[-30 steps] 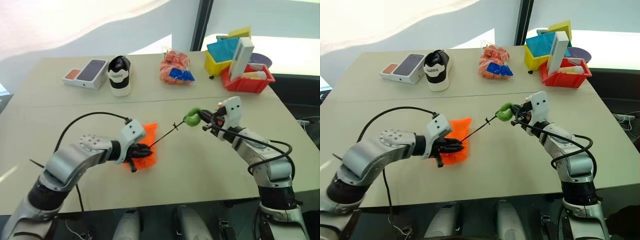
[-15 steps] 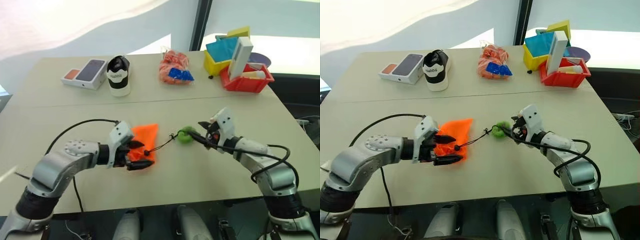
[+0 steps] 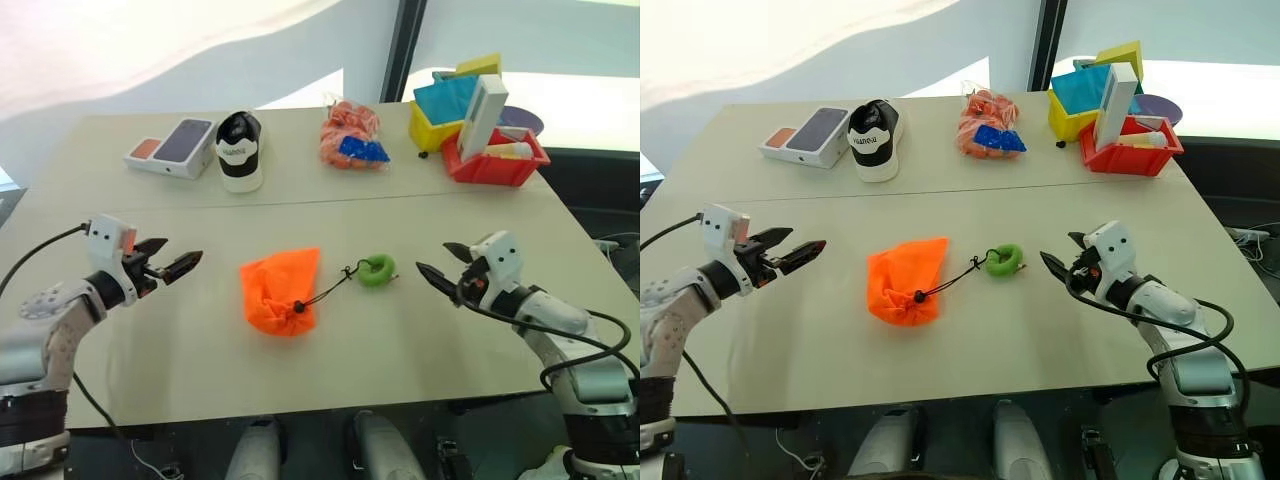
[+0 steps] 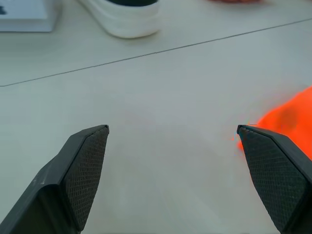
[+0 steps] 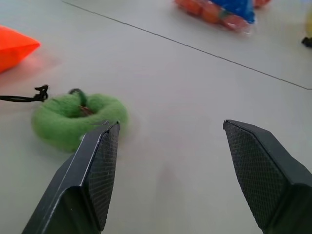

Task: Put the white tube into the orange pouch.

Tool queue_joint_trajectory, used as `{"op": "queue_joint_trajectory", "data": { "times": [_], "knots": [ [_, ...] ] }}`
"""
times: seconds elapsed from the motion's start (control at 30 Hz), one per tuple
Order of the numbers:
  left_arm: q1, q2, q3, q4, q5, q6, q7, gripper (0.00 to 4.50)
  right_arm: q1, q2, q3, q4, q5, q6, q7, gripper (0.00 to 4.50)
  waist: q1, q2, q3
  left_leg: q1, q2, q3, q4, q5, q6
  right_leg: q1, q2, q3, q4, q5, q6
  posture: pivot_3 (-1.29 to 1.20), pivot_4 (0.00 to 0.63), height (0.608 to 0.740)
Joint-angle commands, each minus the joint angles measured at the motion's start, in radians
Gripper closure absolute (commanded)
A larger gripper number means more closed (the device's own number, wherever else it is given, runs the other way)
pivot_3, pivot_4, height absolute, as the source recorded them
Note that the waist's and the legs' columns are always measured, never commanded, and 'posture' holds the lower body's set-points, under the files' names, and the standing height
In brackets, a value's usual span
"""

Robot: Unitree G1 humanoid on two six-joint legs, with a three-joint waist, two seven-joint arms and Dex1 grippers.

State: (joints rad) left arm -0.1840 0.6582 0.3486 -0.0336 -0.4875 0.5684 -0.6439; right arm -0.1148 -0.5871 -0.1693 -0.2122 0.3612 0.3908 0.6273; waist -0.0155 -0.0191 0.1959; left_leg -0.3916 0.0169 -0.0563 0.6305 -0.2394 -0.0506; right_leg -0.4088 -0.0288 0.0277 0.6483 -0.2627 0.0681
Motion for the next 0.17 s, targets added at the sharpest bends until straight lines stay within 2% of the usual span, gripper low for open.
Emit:
{"op": "queue_joint_trajectory", "data": {
  "times": [0.03, 0.17],
  "knots": [
    [0.042, -0.028, 0.012, 0.003, 0.040, -0.080, 0.034, 0.00, -0.002, 0.017, -0.010, 0.004, 0.015, -0.044, 0.021, 0.99, 0.000, 0.000, 0.000, 0.000, 0.000, 0.000, 0.000, 0.000, 0.000, 0.000, 0.000, 0.000, 0.000, 0.001, 0.001, 0.00, 0.150, 0.740],
    [0.080, -0.076, 0.012, -0.010, 0.048, -0.119, 0.055, 0.00, -0.015, 0.038, 0.000, 0.039, 0.016, -0.065, 0.033, 0.99, 0.001, 0.000, 0.000, 0.000, 0.000, -0.001, 0.000, 0.000, 0.000, 0.000, 0.000, 0.000, 0.001, 0.000, -0.001, 0.00, 0.150, 0.740]
  ]
}}
